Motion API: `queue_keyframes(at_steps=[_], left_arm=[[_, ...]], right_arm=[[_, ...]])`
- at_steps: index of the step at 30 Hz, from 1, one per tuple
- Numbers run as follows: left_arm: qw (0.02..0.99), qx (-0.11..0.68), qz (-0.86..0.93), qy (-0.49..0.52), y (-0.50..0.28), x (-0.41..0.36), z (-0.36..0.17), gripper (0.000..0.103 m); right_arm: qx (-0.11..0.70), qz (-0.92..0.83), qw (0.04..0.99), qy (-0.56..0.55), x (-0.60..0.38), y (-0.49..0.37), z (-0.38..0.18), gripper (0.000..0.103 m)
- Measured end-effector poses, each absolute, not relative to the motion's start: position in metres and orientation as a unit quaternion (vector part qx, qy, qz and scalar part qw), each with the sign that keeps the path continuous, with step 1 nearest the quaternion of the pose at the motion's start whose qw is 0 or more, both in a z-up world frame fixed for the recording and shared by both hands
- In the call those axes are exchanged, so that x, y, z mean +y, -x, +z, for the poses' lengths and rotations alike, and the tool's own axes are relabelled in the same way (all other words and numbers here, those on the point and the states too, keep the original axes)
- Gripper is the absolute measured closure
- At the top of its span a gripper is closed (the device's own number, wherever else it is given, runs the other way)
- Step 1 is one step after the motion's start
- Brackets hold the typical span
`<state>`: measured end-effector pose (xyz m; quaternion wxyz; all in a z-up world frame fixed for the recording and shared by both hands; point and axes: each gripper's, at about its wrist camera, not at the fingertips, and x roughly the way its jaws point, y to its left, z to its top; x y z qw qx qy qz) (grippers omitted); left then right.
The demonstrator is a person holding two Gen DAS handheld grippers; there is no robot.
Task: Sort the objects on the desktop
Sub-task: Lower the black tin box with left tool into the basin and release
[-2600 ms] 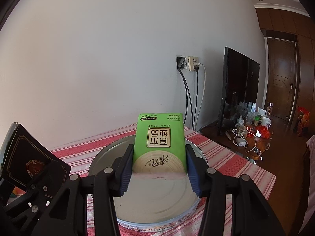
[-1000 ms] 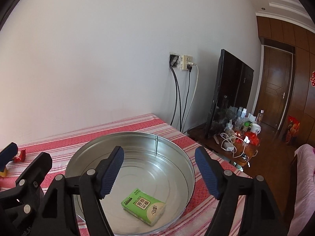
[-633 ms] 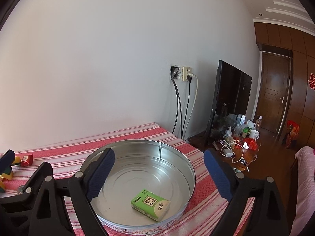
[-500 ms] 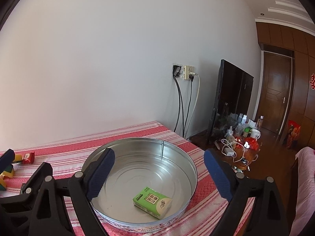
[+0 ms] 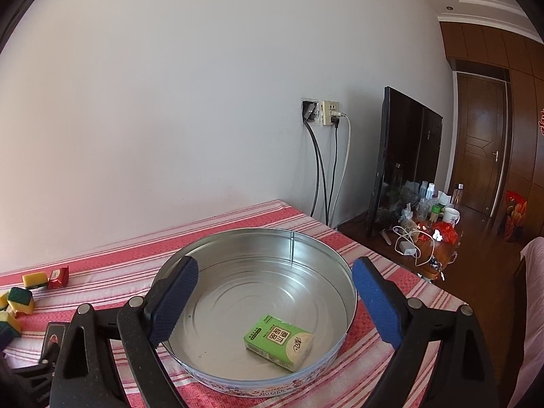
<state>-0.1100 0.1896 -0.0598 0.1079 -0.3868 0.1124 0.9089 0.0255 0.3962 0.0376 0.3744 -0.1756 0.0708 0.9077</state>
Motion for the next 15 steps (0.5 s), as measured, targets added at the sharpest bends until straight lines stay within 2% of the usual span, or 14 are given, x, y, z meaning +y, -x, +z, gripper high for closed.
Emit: queue_keyframes(at_steps=[1,3,4,6,9,15], left_arm=[[0.110,0.119,0.903,0.399,0.113,0.194,-0.067,0.003],[0.127,0.115,0.890,0.422,0.116,0.199,-0.082,0.021],[0.135,0.106,0.881,0.440,0.120,0.201,-0.089,0.043],[0.156,0.067,0.877,0.450,0.122,0.195,-0.092,0.046],[0.166,0.054,0.882,0.438,0.119,0.197,-0.083,0.047],[0.220,0.035,0.910,0.350,0.096,0.223,-0.031,0.047]], right_arm=[[0.066,0.907,0.377,0.175,0.394,-0.026,0.039,0.009],[0.055,0.907,0.382,0.170,0.391,-0.029,0.042,0.009],[0.051,0.906,0.385,0.168,0.390,-0.031,0.043,0.009],[0.043,0.905,0.390,0.163,0.388,-0.034,0.047,0.009],[0.041,0.906,0.390,0.158,0.388,-0.037,0.050,0.009],[0.044,0.906,0.391,0.158,0.391,-0.038,0.051,0.009]])
